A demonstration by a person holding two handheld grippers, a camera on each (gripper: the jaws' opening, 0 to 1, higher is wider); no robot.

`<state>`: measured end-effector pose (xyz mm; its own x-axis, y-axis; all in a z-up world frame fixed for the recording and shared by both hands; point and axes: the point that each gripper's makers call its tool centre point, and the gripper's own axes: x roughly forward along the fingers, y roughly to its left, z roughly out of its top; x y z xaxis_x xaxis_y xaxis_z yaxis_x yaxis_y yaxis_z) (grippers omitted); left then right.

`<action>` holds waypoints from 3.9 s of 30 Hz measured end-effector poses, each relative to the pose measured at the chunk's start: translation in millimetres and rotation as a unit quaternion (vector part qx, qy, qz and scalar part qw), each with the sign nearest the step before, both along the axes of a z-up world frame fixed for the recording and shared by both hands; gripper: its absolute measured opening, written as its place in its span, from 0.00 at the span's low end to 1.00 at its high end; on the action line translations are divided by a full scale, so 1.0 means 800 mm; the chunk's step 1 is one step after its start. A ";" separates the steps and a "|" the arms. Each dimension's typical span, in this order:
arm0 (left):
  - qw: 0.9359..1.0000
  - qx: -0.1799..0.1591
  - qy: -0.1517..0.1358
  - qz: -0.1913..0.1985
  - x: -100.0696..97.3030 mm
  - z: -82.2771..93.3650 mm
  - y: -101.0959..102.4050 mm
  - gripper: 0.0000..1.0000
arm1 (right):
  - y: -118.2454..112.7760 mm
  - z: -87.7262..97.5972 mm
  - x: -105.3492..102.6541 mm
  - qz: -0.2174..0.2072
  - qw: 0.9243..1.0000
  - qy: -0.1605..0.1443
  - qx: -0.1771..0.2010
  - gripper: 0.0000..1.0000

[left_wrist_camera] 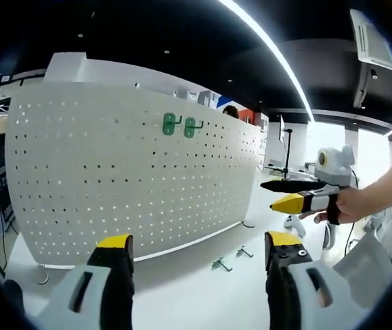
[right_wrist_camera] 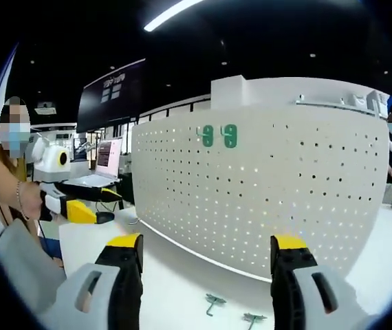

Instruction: Insert the hook assembly into the mounting plate slot until the hook locks in place.

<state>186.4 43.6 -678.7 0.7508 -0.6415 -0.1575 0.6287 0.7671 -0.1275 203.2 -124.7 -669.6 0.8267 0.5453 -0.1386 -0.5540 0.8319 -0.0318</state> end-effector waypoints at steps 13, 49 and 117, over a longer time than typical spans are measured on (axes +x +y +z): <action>1.000 0.011 0.018 -0.005 -0.016 -0.021 0.008 0.80 | -0.022 -0.036 -0.028 -0.009 0.999 0.032 -0.008 0.73; 0.996 0.050 0.070 -0.017 -0.059 -0.079 0.032 0.79 | -0.067 -0.088 -0.076 -0.036 0.995 0.091 -0.018 0.74; 0.879 0.311 0.052 -0.357 0.012 -0.116 -0.114 0.79 | -0.068 -0.104 -0.081 -0.043 0.992 0.116 -0.020 0.72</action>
<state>196.0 -47.6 -771.3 0.1523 -0.7086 -0.6890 0.9881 0.1232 0.0917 138.4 -179.4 -752.5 0.8130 0.4646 -0.3509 -0.4774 0.8770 0.0552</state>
